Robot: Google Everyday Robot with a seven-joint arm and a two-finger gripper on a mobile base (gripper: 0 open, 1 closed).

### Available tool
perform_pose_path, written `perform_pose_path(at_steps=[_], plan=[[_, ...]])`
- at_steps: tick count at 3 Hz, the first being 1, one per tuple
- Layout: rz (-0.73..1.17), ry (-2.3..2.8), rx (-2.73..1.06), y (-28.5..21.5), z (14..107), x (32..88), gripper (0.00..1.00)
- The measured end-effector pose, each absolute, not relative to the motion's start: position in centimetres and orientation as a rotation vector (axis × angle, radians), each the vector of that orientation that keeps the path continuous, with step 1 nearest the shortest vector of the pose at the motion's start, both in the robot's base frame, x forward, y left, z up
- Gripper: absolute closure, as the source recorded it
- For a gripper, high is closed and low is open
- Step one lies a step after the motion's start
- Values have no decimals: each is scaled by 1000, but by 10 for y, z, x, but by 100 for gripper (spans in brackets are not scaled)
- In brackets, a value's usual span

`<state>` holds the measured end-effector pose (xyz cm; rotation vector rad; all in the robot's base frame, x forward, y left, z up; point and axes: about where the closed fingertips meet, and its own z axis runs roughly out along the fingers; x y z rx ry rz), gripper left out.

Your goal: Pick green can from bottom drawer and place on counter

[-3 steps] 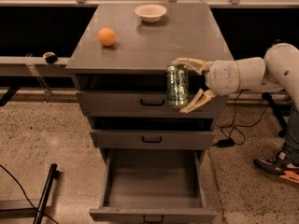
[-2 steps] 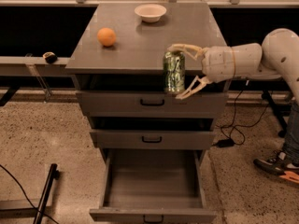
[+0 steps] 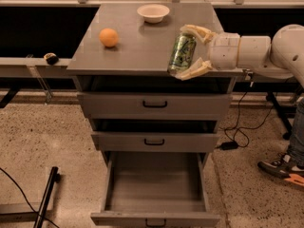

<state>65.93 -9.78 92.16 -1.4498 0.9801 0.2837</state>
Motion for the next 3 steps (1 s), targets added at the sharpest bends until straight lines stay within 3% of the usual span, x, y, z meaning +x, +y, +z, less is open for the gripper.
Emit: perform_pose_path(at_steps=[3], plan=[[328,1207,-1061,-126,922,746,100]])
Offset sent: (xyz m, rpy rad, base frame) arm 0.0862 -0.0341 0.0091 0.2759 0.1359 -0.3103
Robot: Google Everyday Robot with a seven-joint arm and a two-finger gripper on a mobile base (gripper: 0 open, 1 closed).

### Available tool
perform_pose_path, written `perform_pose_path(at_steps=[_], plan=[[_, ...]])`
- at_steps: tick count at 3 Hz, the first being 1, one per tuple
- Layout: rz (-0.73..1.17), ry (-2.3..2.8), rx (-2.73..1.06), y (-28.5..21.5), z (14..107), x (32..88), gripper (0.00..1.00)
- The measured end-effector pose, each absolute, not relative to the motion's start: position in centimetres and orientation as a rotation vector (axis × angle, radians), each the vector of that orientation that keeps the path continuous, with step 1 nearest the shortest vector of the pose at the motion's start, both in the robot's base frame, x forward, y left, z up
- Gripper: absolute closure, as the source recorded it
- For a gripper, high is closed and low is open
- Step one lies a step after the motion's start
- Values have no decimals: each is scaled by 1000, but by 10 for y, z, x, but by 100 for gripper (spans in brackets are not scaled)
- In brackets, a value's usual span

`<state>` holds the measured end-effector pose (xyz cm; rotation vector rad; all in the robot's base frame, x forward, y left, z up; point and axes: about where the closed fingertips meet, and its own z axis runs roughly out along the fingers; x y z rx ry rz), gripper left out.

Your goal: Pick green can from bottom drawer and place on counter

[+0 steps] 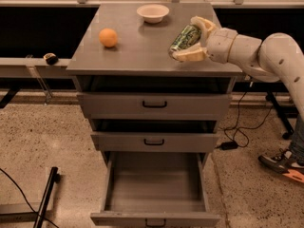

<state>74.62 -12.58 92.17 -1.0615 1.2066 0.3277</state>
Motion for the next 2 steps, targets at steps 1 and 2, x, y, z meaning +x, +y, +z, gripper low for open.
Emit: perform_pose_path(at_steps=[1,2], plan=[[345,1275,-1003,-133,908,767,100],[368,1325,-997,-133,892,778,100]])
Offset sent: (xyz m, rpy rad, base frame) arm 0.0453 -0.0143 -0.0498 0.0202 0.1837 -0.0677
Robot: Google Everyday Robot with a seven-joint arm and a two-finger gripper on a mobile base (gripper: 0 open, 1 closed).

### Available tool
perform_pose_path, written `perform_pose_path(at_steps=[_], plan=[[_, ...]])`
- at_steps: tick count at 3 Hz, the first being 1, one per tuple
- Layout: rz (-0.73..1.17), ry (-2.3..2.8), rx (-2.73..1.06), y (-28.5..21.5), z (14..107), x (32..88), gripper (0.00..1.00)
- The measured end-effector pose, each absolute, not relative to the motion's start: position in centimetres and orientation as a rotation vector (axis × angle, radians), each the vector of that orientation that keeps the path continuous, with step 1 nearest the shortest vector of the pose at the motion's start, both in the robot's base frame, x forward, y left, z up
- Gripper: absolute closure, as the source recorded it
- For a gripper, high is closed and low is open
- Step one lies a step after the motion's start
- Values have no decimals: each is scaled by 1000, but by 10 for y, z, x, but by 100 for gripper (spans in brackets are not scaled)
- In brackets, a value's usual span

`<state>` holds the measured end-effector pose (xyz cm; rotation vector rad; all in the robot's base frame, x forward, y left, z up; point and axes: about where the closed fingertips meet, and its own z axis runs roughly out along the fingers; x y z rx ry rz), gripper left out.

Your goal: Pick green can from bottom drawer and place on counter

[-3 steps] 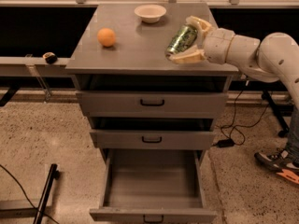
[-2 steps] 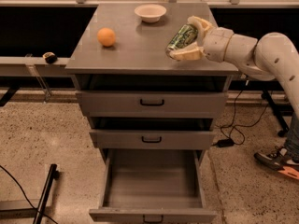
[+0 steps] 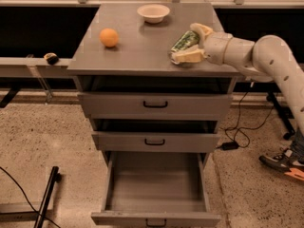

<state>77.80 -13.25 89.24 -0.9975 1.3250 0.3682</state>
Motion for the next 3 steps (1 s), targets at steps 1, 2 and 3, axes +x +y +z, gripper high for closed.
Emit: perform_pose_path(at_steps=[1,2,3], plan=[[405,1349,-984,-129,879,783,84],[405,1349,-984,-129,879,783,60],[405,1349,-984,-129,879,783,38]])
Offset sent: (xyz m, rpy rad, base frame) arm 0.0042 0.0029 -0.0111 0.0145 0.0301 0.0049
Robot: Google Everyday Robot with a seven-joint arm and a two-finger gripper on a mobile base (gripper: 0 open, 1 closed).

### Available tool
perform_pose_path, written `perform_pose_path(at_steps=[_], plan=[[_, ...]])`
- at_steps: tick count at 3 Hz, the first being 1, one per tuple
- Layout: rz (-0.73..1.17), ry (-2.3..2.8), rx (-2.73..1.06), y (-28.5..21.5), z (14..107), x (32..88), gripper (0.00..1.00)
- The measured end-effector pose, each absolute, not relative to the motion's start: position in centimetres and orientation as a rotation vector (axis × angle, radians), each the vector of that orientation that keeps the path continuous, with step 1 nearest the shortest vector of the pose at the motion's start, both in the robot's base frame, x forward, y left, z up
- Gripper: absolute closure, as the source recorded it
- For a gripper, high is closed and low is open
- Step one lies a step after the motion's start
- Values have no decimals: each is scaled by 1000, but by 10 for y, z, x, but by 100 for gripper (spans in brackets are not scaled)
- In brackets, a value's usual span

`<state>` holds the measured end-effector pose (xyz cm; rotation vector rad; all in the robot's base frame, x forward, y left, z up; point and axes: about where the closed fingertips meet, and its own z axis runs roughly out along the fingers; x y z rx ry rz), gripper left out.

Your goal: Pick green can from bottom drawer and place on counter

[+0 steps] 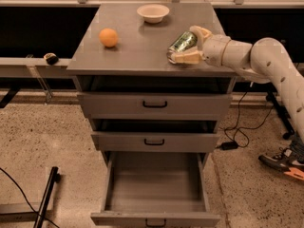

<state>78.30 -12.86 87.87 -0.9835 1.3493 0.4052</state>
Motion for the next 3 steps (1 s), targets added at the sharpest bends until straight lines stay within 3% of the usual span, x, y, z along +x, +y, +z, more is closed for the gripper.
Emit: perform_pose_path(at_steps=[1,2,3], plan=[[405,1349,-984,-128,879,783,14],[406,1349,-983,-128,879,783,0],[411,1345,-978,-129,882,782,0]])
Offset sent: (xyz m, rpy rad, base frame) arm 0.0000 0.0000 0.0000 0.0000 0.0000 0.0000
